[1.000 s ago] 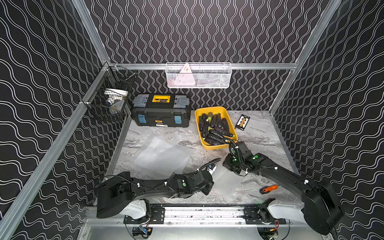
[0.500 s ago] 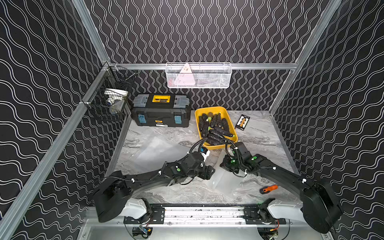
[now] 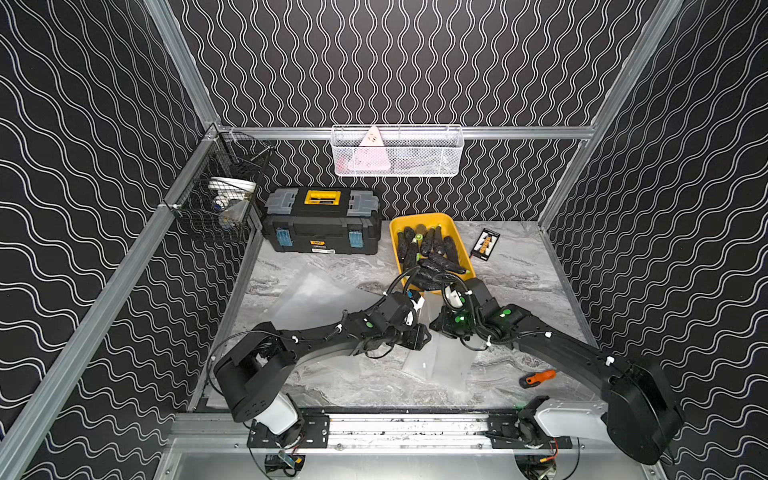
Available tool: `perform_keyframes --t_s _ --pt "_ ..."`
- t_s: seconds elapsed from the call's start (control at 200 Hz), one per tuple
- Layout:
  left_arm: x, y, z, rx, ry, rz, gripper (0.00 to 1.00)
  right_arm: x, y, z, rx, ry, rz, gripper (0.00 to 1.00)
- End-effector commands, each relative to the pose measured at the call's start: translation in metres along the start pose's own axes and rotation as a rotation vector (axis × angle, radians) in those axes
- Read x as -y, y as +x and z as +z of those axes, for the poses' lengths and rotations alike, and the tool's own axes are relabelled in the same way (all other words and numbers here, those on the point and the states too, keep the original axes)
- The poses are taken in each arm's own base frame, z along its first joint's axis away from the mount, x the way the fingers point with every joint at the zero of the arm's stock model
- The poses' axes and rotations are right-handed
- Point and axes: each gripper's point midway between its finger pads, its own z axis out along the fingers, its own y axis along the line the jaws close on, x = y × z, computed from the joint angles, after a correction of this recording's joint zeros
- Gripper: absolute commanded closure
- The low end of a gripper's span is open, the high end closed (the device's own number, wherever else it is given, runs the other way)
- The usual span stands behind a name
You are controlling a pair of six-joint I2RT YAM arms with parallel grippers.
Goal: Place the eggplant in a zip-top bag and seal the zipper
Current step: Open the zipper of the food storage bag at the center of the board.
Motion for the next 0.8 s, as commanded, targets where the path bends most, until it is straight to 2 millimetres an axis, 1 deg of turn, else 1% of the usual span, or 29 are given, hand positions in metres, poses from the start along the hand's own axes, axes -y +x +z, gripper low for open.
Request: perform_keyframes --t_s 0.0,0.06,0.13,0.21,0.25,0.4,0.495,0.615,0.796 --pt "0.005 -0.01 0.0 0.026 0.031 0.003 0.52 0.002 0.006 -0.001 -0.034 0.022 -0.043 1.0" --pt "0.004 -0.01 -0.001 0.028 0.047 -0.014 0.51 0.006 0.006 0.0 -0.032 0.039 -0.043 1.0" --pt "0.002 -0.014 -0.008 0.047 0.061 -0.034 0.5 0.011 0.006 0.002 -0.034 0.063 -0.043 1.0" --pt "-0.003 -0.019 -0.016 0.067 0.055 -0.043 0.48 0.012 0.006 0.003 -0.033 0.062 -0.042 1.0" --pt "-0.005 -0.018 -0.018 0.064 0.042 -0.038 0.48 0.012 0.007 0.004 -0.036 0.06 -0.042 1.0" --pt "-0.012 -0.015 -0.013 0.049 0.015 -0.038 0.48 0.008 0.007 0.005 -0.04 0.04 -0.043 1.0" --pt "-0.01 -0.02 -0.012 0.057 0.023 -0.038 0.47 0.009 0.007 0.006 -0.04 0.04 -0.041 1.0" --pt "-0.011 -0.024 -0.007 0.048 0.012 -0.029 0.47 0.004 0.008 0.005 -0.045 0.014 -0.046 1.0" --pt "-0.011 -0.02 0.006 0.02 0.016 -0.032 0.52 -0.009 0.008 0.001 -0.047 -0.046 -0.063 1.0"
